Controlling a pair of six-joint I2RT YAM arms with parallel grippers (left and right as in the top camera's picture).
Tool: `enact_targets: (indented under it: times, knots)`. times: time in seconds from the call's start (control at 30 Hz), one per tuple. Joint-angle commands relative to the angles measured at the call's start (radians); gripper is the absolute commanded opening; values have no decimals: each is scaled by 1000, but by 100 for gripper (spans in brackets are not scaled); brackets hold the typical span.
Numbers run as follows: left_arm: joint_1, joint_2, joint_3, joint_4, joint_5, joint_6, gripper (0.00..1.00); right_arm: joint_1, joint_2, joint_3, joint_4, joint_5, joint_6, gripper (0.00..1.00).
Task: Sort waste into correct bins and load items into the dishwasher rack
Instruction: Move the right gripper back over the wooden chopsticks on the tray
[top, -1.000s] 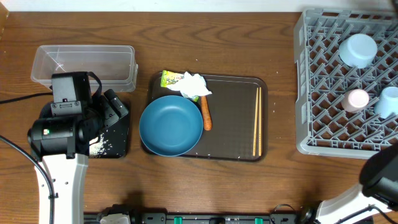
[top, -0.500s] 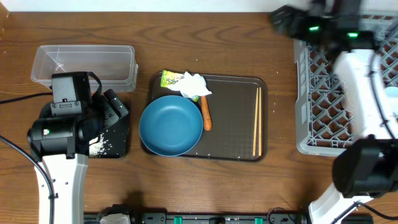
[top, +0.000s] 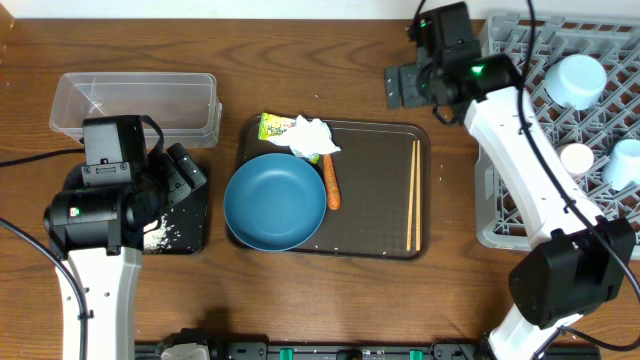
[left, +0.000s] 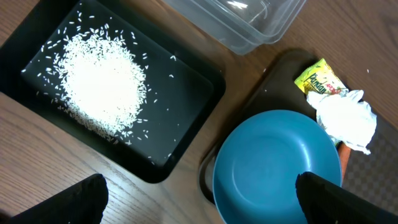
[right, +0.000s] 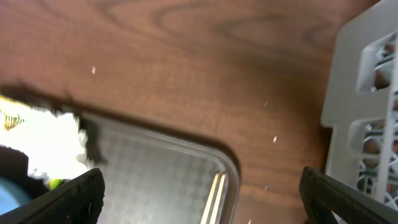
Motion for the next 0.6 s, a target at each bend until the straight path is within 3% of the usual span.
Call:
enact_targets:
  times: [0.0, 0.47, 0.57]
  knots:
    - [5, 1, 16, -2, -8, -9, 99, 37, 0, 9, -26, 27, 0, 99]
    - [5, 1, 16, -2, -8, -9, 99, 54, 110, -3, -117, 27, 214, 99]
    - [5, 1, 16, -2, -8, -9, 99, 55, 139, -3, -179, 27, 277, 94]
